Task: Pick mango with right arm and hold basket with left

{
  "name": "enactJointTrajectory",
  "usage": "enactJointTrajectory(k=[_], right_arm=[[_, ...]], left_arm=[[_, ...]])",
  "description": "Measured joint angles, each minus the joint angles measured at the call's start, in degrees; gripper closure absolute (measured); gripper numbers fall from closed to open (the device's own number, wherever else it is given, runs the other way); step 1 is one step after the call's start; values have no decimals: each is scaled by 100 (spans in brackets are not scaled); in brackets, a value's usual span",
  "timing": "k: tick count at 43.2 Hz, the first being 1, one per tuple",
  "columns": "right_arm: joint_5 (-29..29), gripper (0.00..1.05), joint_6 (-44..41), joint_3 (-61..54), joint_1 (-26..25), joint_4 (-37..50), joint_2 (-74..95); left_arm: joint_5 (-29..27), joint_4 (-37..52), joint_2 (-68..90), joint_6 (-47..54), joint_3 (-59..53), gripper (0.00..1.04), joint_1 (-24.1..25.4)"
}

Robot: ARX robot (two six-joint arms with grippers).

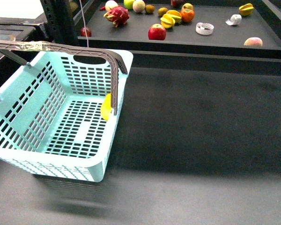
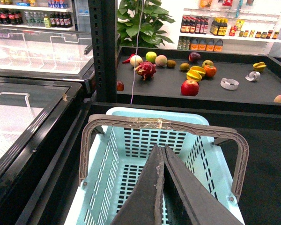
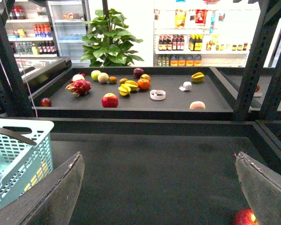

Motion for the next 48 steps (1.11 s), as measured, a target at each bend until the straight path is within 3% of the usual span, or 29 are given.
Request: enactJointTrajectory(k=[25,48], right_arm=[[0,8,0,0,0,0,0],[-2,8,0,0,0,0,0]], left_arm=[[-2,-2271,-2767,35,-389,101,0],[-2,-3753,-4336,57,-391,101,0]])
